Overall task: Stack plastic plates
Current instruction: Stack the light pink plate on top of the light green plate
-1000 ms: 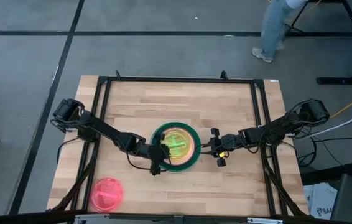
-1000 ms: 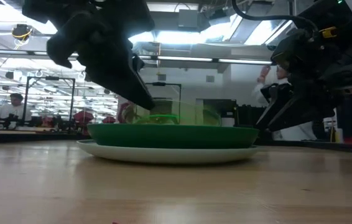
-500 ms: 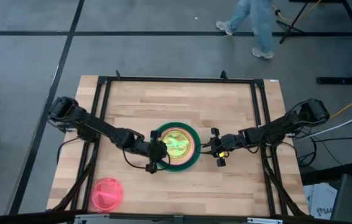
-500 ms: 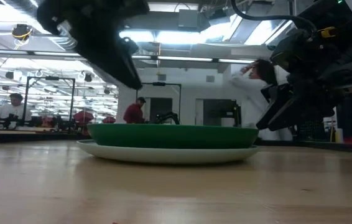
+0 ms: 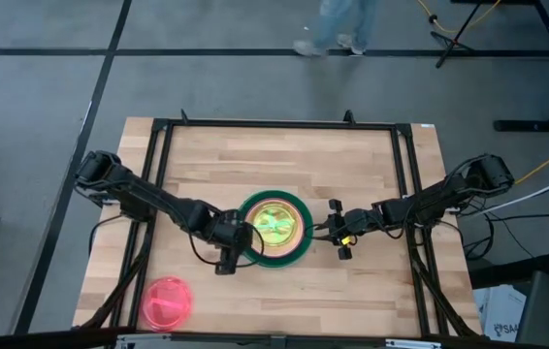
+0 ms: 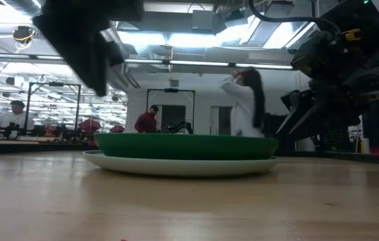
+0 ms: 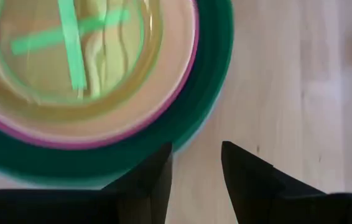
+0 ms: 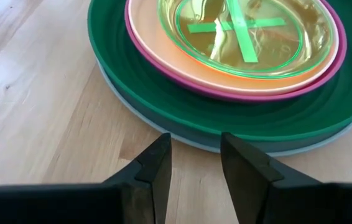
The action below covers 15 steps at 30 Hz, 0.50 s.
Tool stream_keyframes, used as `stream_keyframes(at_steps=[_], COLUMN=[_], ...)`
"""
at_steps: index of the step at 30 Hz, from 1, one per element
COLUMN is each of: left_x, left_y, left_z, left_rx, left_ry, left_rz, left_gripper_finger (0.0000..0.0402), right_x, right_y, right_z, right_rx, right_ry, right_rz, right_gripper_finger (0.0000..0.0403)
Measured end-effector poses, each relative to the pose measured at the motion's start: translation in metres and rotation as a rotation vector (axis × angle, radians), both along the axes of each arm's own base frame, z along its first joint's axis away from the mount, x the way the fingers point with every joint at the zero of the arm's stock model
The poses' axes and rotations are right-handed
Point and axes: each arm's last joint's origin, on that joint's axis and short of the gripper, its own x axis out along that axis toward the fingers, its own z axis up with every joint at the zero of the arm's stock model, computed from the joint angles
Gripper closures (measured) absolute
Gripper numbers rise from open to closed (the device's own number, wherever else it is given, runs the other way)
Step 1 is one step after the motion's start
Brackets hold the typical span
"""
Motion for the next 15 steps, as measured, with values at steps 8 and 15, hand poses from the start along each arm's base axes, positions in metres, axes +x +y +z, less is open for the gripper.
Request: stream_keyframes(at_steps=[8,15], left_x=[-0.04,-0.085], left_y=[-0.003,0.016], left_z=[0.013,0.003], left_rx=[0.047,-0.034], left_ry=[-0.007,-0.005], left_rz=[0.105,0.287], left_gripper_finger=[0.0269,0.0269], right_x=[0.0,0.0], right_y=[0.0,0.0], right_z=[-0.001,0.0], right_rx=[-0.002,-0.004], right_ry=[0.008,0.001], right_rz=[0.0,0.003], right_gripper_finger=[0.0272,0.0272])
